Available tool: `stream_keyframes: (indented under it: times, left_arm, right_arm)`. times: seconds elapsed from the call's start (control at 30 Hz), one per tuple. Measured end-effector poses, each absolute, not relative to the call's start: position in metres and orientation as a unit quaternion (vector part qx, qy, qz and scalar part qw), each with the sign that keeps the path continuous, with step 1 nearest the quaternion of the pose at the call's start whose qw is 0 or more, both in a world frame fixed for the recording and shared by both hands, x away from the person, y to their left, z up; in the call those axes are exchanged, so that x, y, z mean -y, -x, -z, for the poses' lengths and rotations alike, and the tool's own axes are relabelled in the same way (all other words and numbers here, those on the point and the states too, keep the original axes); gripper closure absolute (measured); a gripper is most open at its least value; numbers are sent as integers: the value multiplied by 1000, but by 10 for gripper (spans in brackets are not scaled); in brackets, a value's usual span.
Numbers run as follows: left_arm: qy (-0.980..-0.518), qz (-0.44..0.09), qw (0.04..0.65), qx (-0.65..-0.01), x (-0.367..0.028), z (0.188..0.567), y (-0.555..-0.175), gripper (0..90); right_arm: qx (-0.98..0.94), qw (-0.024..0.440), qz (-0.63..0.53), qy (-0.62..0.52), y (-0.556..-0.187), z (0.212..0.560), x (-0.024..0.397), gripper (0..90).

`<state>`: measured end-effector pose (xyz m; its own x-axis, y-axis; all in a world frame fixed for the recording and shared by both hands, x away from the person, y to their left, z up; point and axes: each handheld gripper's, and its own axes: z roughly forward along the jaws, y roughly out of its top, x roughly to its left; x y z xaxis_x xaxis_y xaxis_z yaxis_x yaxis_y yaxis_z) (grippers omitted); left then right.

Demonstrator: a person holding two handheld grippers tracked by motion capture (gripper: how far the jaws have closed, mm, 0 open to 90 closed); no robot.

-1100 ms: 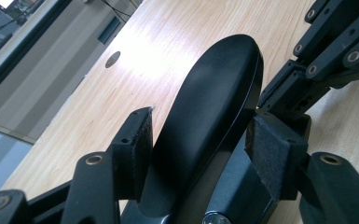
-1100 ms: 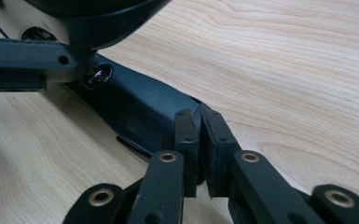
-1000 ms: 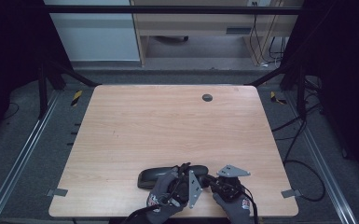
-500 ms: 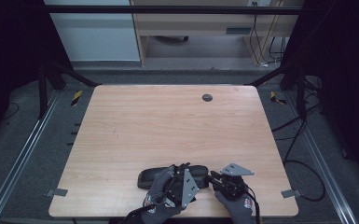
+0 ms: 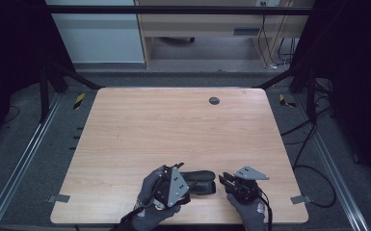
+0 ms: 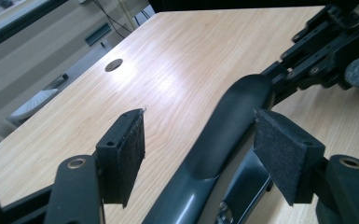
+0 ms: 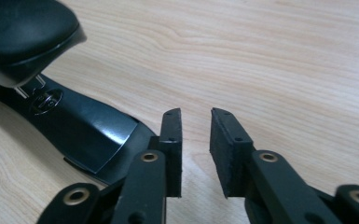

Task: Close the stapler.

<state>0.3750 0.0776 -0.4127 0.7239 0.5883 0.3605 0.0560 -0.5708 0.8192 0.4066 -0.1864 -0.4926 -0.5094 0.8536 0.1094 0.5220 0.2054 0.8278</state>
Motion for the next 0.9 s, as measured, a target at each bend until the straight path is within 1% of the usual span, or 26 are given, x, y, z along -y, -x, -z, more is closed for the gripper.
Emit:
stream_keyframes:
  times: [0.33, 0.67, 0.9]
  left_arm:
    - [-804, -317, 438, -246, -120, 402, -384, 340]
    - [-789, -328, 427, -295, -163, 407, -391, 339]
    - [-780, -330, 412, -335, -190, 421, -395, 338]
  right_arm:
    - [-742, 199, -445, -460, -407, 482, 197, 900]
    - [-733, 197, -471, -450, -407, 460, 197, 900]
    - [-730, 187, -492, -437, -404, 442, 192, 900]
